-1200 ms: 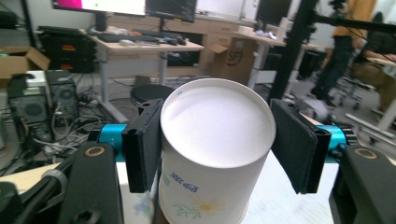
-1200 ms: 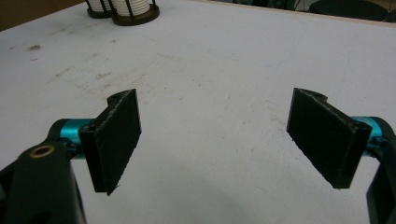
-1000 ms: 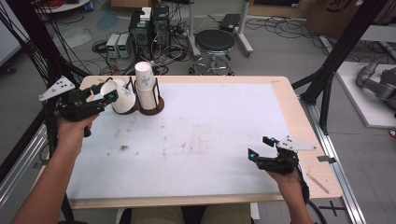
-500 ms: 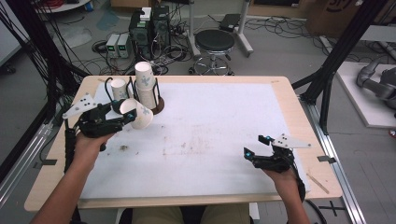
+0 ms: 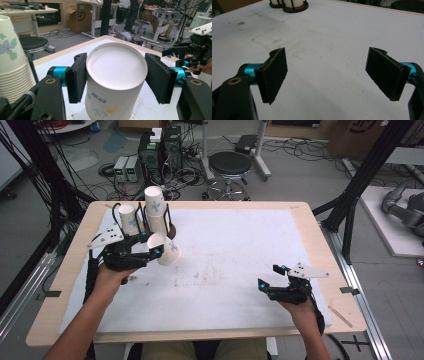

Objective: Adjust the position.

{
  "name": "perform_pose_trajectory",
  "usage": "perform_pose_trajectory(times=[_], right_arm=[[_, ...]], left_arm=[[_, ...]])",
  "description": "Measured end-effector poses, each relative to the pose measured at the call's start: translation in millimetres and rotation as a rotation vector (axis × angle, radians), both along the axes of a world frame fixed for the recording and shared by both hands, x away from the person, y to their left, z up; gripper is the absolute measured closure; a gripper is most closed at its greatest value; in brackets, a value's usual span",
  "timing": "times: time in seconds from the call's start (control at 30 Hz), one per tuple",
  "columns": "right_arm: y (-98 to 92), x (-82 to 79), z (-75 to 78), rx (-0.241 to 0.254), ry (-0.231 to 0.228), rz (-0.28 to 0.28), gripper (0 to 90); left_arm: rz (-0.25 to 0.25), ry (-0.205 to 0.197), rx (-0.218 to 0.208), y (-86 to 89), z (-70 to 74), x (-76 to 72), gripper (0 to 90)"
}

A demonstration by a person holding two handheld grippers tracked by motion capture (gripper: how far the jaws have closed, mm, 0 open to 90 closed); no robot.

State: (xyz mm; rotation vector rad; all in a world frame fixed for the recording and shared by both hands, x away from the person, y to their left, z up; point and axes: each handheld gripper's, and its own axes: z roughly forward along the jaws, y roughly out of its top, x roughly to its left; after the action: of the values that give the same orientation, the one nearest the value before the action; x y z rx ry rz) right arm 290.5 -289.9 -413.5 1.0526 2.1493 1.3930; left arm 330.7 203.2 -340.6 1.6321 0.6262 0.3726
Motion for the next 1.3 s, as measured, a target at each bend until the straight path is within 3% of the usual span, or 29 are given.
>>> perform_pose_trajectory(times=[0.23,0.6,0.9,1.13,1.3], right_arm=[[4.4,1.0,0.1,0.007,-0.001,0.025,18.2],[25.2,-0.2,2.5,0.028,0.021,0.183,18.1],[43.2,0.3,11.9,0.036,0.012,0.292,18.1],[64.7,6.2,17.7,0.016,0.005,0.401,18.1],[78.2,10.9,21.2,0.016,0.0,0.447,18.1]], left_arm=[[-0.042,0.014,0.018,-10.6,-5.0,1.1,37.3],[-0.127,0.031,0.055,-35.9,-17.1,-2.4,37.3],[-0.189,0.022,0.093,-50.7,-11.9,-9.0,37.3],[-0.24,0.007,0.105,-59.9,-8.1,-11.5,37.3],[-0.272,0.001,0.107,-66.5,-3.3,-11.1,37.3]])
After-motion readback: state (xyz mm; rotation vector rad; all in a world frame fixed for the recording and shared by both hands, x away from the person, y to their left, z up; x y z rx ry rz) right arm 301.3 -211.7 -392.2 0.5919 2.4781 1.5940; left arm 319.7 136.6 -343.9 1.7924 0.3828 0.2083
